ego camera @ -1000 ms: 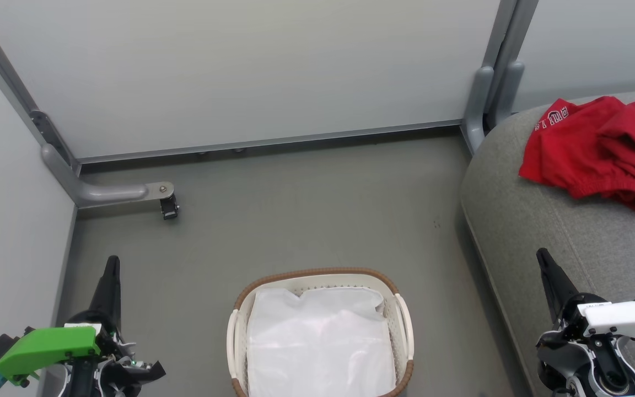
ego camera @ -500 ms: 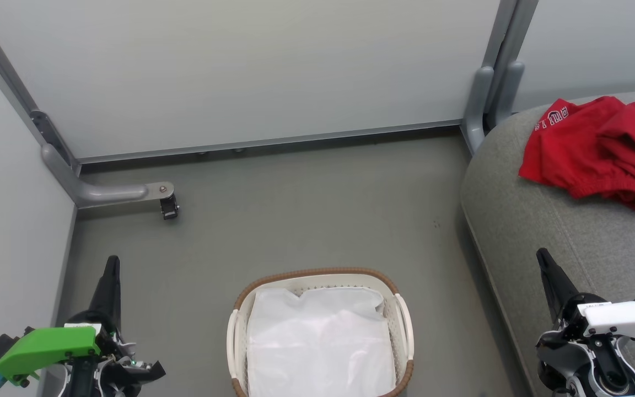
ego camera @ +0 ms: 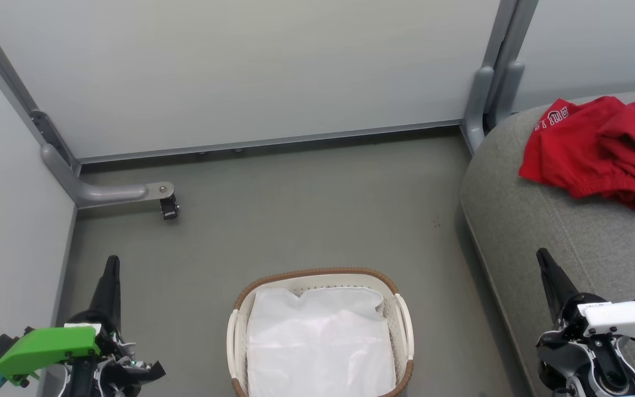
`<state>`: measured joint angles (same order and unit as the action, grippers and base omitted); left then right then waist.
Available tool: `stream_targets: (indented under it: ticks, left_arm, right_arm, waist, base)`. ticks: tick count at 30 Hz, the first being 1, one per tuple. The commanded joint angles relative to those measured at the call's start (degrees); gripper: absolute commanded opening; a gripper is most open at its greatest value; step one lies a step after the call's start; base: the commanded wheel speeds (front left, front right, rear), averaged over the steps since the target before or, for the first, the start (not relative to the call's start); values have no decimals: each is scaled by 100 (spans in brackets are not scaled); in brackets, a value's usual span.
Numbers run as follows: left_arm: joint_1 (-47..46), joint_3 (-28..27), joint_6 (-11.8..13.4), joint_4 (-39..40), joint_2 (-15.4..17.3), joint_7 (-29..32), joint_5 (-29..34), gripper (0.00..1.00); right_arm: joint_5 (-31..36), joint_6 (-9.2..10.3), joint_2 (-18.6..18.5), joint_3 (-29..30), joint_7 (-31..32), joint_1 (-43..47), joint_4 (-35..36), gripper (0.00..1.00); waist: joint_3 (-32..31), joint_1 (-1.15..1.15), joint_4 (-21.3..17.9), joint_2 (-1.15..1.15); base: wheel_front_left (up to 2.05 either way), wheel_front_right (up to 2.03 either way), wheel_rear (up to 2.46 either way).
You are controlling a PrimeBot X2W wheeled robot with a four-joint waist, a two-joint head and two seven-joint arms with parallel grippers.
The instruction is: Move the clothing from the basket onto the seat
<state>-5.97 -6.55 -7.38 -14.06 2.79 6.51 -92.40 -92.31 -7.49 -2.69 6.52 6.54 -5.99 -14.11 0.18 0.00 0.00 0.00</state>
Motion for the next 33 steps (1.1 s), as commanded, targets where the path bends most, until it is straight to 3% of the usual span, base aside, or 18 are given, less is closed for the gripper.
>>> stream_targets:
  ticks: [1, 33]
  left_arm:
    - [-53, -15, -29, 7, 24, 26, 0, 0]
    - [-53, -17, -29, 8, 22, 25, 3, 0]
  right_arm:
    - [-20, 0, -36, 9, 17, -41, 20, 0]
    - [-21, 0, -36, 9, 17, -41, 20, 0]
  waist:
    - [0, 0, 0, 0]
    - [0, 0, 0, 0]
  base:
    - [0, 0, 0]
    - [0, 0, 0]
